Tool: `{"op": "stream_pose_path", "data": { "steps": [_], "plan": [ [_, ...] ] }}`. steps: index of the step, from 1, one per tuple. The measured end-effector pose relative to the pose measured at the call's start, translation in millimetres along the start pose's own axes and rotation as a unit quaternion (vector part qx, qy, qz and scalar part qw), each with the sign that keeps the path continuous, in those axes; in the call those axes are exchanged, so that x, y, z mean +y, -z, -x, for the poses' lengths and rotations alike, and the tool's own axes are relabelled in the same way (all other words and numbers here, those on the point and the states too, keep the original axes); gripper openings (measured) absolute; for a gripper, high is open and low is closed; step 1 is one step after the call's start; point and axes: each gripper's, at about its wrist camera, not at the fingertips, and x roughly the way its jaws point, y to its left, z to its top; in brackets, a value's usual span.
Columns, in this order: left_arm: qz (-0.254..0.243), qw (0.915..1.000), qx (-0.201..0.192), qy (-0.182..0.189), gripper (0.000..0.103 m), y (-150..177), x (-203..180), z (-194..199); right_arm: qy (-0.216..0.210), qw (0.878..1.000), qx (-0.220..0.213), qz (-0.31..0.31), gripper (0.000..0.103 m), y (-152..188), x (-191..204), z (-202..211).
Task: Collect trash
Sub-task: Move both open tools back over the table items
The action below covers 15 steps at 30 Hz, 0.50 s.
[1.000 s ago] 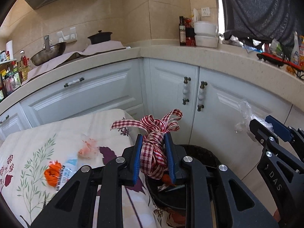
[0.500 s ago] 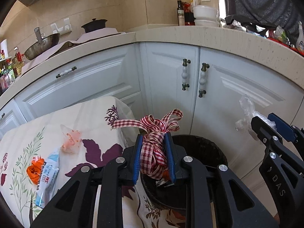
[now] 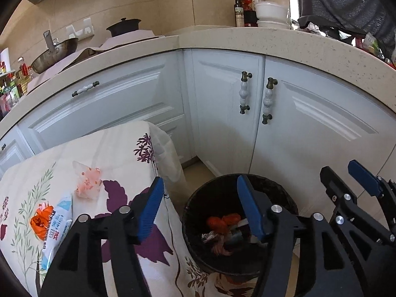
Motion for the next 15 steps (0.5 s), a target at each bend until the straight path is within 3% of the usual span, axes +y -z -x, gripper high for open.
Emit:
{"op": "stream_pose_path", "data": {
  "steps": [4, 15],
  "plan": [
    [0.006, 1.0000, -0.001, 0.002, 0.067, 1, 6, 9, -0.001, 1.000, -0.003, -0.001, 0.049, -2, 2, 5],
    [0.026, 0.9991, -0.028, -0.016, 0.067, 4, 52, 48, -0.017, 1.000, -0.019, 0.001, 0.049, -8, 28, 31]
  ]
}}
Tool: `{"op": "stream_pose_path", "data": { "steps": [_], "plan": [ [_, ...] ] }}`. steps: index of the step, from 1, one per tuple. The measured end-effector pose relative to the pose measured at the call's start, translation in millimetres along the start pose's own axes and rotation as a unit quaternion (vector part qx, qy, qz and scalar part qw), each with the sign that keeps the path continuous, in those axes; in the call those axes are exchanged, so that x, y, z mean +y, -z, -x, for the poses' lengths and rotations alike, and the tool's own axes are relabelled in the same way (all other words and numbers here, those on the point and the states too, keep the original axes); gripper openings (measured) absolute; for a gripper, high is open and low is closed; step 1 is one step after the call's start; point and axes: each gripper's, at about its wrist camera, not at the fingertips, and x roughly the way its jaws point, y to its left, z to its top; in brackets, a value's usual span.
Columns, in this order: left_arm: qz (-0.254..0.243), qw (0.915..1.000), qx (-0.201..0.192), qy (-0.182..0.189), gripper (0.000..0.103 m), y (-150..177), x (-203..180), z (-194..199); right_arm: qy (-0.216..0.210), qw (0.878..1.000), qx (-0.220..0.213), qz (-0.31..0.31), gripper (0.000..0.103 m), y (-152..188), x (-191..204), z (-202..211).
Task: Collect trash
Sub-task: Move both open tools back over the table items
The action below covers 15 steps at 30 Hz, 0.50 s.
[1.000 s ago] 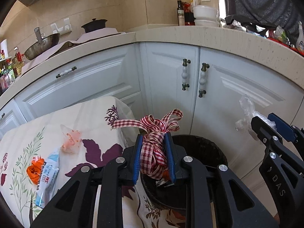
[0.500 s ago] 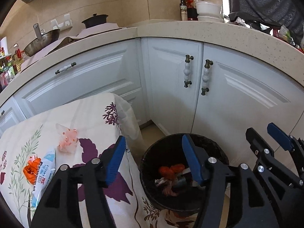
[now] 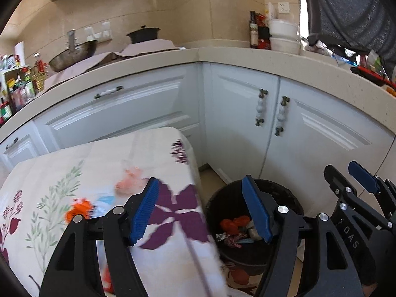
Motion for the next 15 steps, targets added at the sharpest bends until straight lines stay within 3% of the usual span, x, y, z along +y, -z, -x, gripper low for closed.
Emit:
{"op": "stream_pose_path", "data": {
  "steps": [15],
  "plan": [
    [0.054, 0.9949, 0.003, -0.086, 0.068, 25, 113, 31, -0.069, 0.997, 0.002, 0.035, 0.049, -5, 92, 27]
  ]
}}
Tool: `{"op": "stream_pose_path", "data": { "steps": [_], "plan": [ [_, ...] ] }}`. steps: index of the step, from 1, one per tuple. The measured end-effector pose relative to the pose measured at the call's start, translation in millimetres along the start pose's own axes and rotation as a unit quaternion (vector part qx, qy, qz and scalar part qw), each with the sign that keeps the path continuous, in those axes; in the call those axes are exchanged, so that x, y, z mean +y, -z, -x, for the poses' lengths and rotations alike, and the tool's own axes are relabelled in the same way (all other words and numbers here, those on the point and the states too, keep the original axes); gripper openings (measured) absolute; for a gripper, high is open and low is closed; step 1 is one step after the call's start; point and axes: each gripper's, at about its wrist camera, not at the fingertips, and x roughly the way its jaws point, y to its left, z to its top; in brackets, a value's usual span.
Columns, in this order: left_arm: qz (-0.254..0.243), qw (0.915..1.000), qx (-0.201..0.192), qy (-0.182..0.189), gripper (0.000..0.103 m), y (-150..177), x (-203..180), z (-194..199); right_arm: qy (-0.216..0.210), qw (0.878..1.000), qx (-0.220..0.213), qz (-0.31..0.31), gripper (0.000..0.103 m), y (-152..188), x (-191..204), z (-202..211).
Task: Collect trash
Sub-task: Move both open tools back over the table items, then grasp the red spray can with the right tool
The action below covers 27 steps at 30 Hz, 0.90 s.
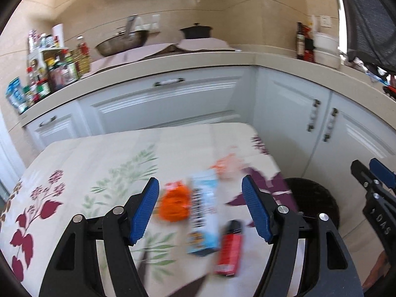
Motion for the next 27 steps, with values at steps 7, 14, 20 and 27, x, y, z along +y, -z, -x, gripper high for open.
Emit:
{"op": "stream_pose_path", "data": {
  "steps": [7, 14, 20, 27],
  "plan": [
    [0.028, 0.9988, 0.007, -0.039, 0.068, 12, 54, 4, -0.031, 0.999, 0.003, 0.024, 0.049, -2, 48, 6],
    [0.056, 0.9962, 0.015, -0.065, 0.068, 25, 99, 7, -0.059, 0.997, 0.022, 0.047, 0.049, 5, 91, 7],
    [0.071, 0.9942, 0.023, -0.077, 0.068, 37, 125, 10, -0.070, 0.994, 0.049, 0.071, 0.049, 21, 120, 6],
    [0.082, 0.9919, 0.038, -0.089, 0.068, 50, 151, 10, -0.072, 0.989, 0.102, 0.083, 0.049, 39, 138, -3]
  ]
}}
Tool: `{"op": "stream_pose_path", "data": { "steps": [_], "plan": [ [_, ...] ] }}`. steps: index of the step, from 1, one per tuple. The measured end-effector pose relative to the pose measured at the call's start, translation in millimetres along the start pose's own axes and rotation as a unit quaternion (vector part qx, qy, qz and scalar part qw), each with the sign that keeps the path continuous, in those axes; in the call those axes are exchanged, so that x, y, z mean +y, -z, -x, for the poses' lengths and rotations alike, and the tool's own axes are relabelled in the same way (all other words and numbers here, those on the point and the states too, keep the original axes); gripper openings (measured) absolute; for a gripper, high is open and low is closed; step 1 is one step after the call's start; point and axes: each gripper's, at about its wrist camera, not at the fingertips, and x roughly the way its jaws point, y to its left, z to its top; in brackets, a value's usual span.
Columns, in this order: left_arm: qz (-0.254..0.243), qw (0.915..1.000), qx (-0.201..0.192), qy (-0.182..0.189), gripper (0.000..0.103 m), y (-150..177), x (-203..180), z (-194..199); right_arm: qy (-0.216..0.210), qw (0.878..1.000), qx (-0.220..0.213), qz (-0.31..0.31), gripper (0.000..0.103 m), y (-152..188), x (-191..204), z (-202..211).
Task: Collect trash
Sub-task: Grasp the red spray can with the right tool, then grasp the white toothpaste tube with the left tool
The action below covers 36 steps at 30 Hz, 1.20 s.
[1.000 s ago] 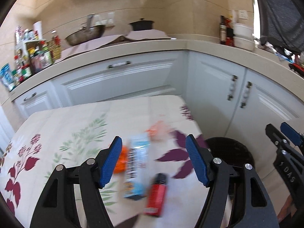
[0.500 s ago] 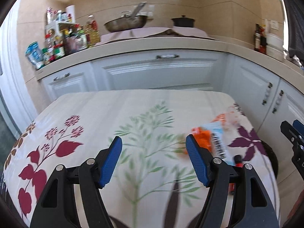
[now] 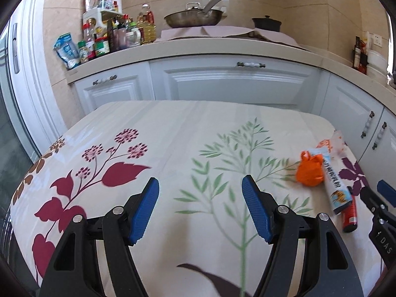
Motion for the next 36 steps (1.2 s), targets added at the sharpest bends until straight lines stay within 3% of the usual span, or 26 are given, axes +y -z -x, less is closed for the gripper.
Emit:
{"op": "stream_pose_path", "data": {
  "steps": [11, 17, 36],
  "plan": [
    [0.000, 0.9998, 0.016, 0.008, 0.068, 8, 3, -1, -0.008, 0.997, 0.073, -0.002, 0.048, 7, 1, -22],
    [-0.006, 0.9997, 0.017, 0.017, 0.068, 8, -6, 0, -0.014, 0.996, 0.083, -0.003, 0.024, 9, -5, -25],
    [-0.048, 0.9954, 0.018, 0.080, 0.069, 8, -79, 6, -0.018, 0.999, 0.037, -0.023, 0.023, 4, -41, -10]
  ]
}}
